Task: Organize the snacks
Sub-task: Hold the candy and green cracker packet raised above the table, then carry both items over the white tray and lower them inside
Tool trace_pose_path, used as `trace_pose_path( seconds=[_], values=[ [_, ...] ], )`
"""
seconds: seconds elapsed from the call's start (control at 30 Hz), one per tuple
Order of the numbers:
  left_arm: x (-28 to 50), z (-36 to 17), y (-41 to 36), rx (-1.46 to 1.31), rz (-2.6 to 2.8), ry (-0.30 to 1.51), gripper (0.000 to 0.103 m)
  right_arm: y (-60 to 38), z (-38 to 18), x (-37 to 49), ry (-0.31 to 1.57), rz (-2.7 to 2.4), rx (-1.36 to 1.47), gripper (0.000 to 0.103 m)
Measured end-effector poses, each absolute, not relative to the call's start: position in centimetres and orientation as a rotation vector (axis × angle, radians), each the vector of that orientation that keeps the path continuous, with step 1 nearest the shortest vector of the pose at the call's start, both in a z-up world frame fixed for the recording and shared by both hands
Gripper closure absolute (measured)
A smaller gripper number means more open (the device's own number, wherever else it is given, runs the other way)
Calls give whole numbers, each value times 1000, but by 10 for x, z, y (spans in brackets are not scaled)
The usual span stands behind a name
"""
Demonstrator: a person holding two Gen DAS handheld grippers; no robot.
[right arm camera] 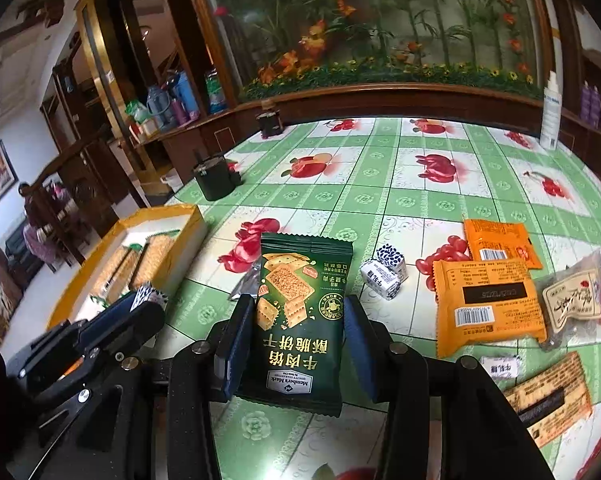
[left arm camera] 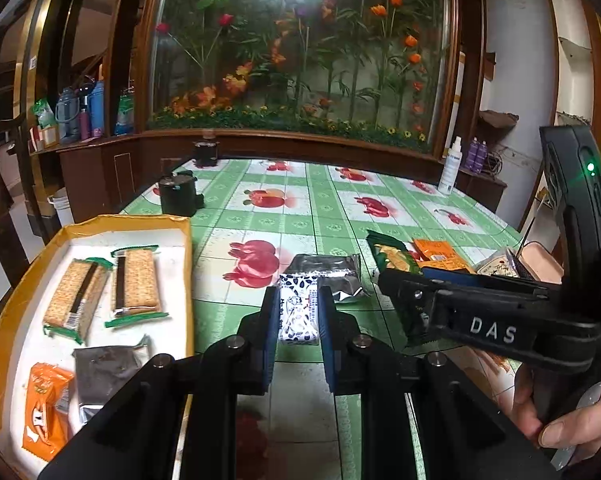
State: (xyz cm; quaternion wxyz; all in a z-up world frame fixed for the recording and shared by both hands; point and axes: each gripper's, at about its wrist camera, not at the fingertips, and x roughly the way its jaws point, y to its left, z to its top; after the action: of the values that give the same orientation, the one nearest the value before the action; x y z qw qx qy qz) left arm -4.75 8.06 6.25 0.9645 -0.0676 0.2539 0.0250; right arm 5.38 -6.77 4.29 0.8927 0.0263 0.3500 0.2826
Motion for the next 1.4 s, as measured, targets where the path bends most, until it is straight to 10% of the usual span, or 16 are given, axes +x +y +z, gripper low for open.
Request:
trace_pose_path(
  seconds=[1.4],
  values=[
    [-116, 35, 258, -481, 249, 618, 85, 100, 13, -62, 732, 895, -237, 54]
  ],
)
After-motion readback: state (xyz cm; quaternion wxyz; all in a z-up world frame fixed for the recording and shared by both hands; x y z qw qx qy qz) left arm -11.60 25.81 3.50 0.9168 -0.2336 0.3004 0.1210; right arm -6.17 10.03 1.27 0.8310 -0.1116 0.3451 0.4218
